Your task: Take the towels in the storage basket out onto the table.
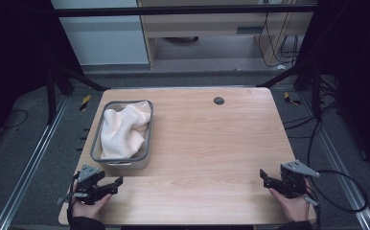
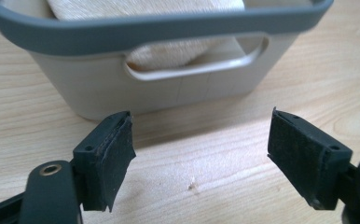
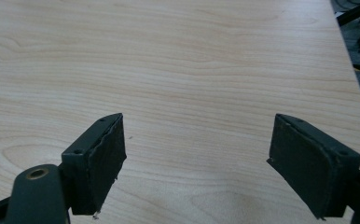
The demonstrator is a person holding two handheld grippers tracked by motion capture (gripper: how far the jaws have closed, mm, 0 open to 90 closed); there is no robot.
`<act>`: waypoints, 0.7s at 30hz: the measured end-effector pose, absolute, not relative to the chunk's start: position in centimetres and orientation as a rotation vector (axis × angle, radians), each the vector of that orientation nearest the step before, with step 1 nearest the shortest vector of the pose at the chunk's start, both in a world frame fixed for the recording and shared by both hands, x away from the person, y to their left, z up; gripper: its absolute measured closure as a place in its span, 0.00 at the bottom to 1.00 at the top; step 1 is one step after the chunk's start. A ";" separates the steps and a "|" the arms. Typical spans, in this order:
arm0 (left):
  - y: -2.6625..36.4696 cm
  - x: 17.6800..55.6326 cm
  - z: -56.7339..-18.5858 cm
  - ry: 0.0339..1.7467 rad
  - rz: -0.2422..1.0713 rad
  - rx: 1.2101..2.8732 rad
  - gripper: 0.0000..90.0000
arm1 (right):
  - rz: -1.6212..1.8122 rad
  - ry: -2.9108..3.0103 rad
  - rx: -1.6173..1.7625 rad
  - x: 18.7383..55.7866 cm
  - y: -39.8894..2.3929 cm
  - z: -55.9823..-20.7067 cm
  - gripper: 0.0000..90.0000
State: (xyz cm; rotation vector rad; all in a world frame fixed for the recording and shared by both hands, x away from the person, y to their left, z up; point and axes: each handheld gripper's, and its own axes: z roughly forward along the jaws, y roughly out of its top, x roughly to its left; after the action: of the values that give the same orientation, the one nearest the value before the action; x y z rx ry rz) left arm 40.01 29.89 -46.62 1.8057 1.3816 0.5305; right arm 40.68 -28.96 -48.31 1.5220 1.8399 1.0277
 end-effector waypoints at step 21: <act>29.4 40.0 -42.6 1.304 0.580 1.750 0.27 | 1.024 1.892 1.464 40.4 -27.7 -48.3 0.20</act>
State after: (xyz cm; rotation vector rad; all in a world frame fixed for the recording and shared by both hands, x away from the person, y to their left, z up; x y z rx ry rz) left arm 39.96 29.44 -42.58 1.7502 1.3040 0.5795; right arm 40.41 -27.66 -48.28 1.4644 1.8925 1.0245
